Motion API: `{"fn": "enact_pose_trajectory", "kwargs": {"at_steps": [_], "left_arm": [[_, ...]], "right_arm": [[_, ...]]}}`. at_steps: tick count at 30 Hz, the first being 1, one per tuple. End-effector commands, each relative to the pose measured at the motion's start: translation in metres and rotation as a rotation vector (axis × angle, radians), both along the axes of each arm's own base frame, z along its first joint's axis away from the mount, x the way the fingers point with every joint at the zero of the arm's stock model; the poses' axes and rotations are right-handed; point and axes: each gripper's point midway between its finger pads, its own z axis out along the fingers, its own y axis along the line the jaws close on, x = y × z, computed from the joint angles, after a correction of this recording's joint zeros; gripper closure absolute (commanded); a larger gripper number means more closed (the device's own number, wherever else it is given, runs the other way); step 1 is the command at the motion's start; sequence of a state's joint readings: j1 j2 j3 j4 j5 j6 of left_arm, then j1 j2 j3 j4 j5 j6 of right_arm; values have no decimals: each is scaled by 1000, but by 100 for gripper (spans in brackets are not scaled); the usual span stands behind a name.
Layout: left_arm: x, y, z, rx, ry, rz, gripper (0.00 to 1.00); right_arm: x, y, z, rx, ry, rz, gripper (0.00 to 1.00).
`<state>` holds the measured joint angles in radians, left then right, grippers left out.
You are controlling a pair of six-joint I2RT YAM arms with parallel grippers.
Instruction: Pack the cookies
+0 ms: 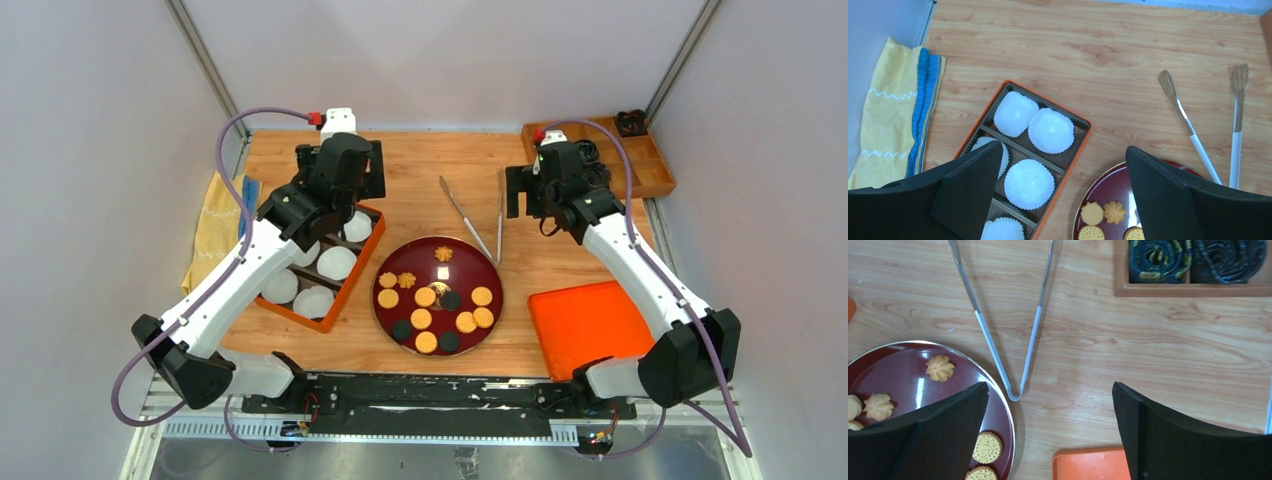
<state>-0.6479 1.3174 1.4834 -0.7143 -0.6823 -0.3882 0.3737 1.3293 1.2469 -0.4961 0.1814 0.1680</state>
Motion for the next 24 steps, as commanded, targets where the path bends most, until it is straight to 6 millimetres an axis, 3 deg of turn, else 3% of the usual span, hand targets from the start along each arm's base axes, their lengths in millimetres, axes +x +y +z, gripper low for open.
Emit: {"fn": "enact_pose_trajectory", "kwargs": {"at_steps": [1,7,14,18,24], "left_arm": [[-2,9,-18,-18,13,42,0],[7,17,-56,-14,97,92,0],[23,46,-142,-91,340,184,5],[33,36,-183,-71,454,166,13],[54,26,-225,-65,557,171,14]], "right_arm": [[-4,20,-19,35,50,78,0],[-8,21,-41,21,107,89,0],[-13,33,-57,68,164,125,0],[-10,32,-64,54,180,111,0],[-11,30,-67,45,190,107,0]]}}
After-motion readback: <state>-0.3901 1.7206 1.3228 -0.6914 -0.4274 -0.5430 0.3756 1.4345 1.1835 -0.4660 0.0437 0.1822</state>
